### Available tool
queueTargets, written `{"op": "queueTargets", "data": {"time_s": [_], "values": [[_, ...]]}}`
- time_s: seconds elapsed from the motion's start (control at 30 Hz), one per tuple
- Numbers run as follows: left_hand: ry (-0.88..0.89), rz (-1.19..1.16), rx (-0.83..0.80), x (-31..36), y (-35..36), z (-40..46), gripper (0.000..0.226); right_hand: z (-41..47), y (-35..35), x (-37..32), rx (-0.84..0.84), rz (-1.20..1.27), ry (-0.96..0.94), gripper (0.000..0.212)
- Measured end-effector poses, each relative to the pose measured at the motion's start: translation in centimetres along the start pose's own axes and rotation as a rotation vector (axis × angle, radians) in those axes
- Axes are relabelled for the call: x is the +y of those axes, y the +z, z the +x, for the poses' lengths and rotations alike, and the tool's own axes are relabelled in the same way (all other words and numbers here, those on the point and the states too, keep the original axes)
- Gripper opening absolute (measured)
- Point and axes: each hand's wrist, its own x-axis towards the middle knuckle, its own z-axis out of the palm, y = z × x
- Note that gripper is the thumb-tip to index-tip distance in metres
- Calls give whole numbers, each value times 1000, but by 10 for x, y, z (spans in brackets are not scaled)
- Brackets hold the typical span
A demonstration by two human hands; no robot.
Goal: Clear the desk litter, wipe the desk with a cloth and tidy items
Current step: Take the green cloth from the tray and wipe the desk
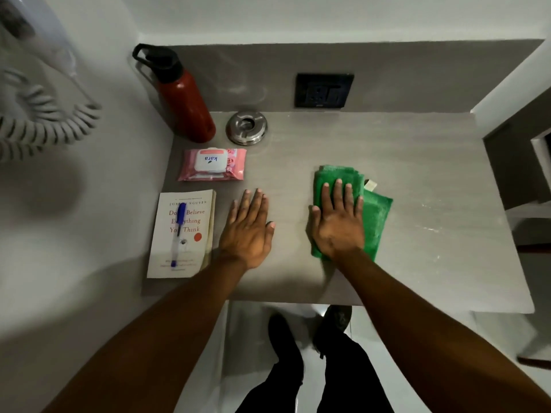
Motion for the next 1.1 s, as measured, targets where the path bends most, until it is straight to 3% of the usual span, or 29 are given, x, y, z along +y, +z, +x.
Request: {"op": "queueTargets", "data": {"time_s": [0.1, 0.2, 0.3, 0.4, 0.57, 0.7, 0.8, 0.9, 1.0, 1.1], "values": [[10, 5, -7, -1, -2, -2, 67, -38, 15, -17, -17, -1, -79, 63], [12, 7, -15, 1, -4, -2, 68, -91, 19, 14, -44, -7, -124, 62], [9, 14, -16, 4, -7, -4, 69, -107, 6, 73, -23, -5, -40, 63], [-20, 9, -24, 10, -9, -6, 68, -65, -12, 110, -12, -12, 64, 63], [23, 16, -22, 48, -8, -9, 69, 5, -14, 73, 27, 5, 102, 62], [41, 43, -28, 55, -2, -9, 68, -57, 4, 43, 25, 12, -21, 61], [40, 60, -12, 54, 0, -7, 68, -112, 9, 77, 15, 20, -46, 60], [43, 46, 2, 59, 0, -8, 68, -125, -4, 145, 17, 34, 83, 61], [22, 33, 2, 66, -4, -8, 69, -78, -29, 209, 24, 28, 220, 64], [6, 9, -21, 74, -8, -10, 69, -17, -42, 213, 27, 58, 306, 66]]}}
